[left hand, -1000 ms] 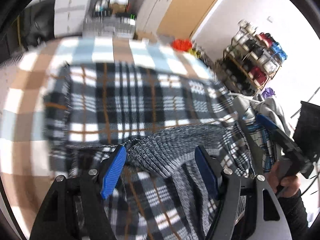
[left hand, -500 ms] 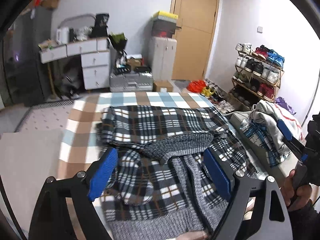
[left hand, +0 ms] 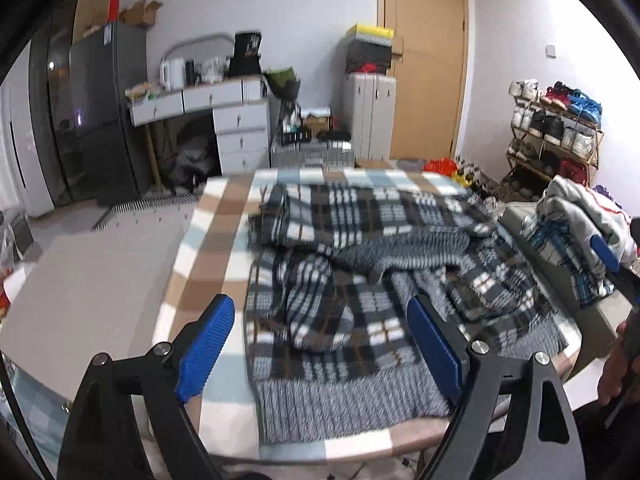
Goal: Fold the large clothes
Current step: 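Open both grippers, pull back, and move toward the grey knit hem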
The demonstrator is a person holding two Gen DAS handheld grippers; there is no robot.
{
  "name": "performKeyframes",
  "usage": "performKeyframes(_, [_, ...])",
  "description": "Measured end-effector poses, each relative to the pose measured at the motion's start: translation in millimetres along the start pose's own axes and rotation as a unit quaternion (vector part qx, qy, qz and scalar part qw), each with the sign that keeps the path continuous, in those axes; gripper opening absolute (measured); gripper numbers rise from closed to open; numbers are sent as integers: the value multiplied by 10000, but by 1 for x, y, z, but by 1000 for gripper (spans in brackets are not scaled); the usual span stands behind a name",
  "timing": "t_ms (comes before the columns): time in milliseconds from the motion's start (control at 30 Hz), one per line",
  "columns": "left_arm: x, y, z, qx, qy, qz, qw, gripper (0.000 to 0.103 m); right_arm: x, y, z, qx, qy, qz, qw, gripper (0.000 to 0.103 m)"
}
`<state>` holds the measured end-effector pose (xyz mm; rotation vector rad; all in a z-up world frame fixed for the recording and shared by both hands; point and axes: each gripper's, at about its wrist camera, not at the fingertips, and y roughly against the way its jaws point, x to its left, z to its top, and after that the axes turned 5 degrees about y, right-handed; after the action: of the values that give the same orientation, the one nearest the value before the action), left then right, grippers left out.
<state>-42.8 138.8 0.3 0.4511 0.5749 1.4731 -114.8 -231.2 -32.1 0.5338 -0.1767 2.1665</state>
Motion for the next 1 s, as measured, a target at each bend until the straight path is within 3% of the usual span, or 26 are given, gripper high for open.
performKeyframes(167, [26,-25,-13,725,305,69,9969,85,-8,-1,-3,102,-132,-63,9998,103])
performKeyframes(367, [51,-53,-26,1520,662,215,9859,85,-11,-1,-3,138,-231,-40,9996,103])
performKeyframes(433, [55,-62,-36,1878,840,71,9786,85,-11,-2,-3,178,-247,-37,9995,103])
performKeyframes(533, [58,-76,-49,2378,1075,-437,9644,85,-10,-4,-3,249,-285,-13,9993,103])
performKeyframes(633, [58,-94,-59,2951,1255,-859,9433,85,-11,-4,-3,281,-340,77,9990,103])
performKeyframes(700, [56,-103,-60,3125,1382,-1145,9328,85,-10,-3,-4,258,-325,138,9990,103])
performKeyframes(833, [55,-108,-55,3039,1510,-1252,9323,85,-9,-6,-5,365,-276,141,9989,103])
performKeyframes(900, [50,-110,-54,3147,1536,-1485,9248,85,-10,-11,-6,509,-368,217,9978,103])
performKeyframes(1000, [44,-106,-49,2981,1535,-1858,9236,85,-8,-13,-7,560,-360,190,9976,103])
